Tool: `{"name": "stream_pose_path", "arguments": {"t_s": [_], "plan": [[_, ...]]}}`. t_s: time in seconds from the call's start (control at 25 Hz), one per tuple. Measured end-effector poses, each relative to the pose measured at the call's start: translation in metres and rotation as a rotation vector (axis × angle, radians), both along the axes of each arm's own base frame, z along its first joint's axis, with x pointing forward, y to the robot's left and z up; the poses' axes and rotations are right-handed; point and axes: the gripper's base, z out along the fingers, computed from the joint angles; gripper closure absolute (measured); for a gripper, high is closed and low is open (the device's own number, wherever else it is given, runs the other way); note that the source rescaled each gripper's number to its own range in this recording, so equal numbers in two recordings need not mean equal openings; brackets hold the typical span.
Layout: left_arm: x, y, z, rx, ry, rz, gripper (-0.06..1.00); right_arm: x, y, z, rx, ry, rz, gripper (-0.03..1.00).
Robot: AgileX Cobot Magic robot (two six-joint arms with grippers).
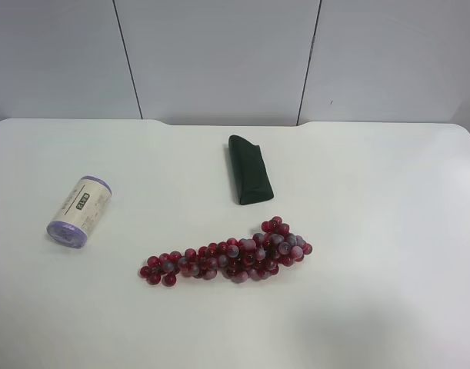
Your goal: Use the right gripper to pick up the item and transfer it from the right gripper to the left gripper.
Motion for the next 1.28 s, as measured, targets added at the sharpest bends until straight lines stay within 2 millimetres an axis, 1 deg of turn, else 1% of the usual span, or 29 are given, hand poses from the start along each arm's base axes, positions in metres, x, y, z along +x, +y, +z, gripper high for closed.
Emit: {"name": "stream_pose_path", "arguments": {"t_s": [1.28], "plan": [[0.0016,0.0002,0.0000,-0.011,-0.014,0.009,-0.04,0.0000,0.0000,0.0000,0.000,0.000,0.000,-0.03]]}}
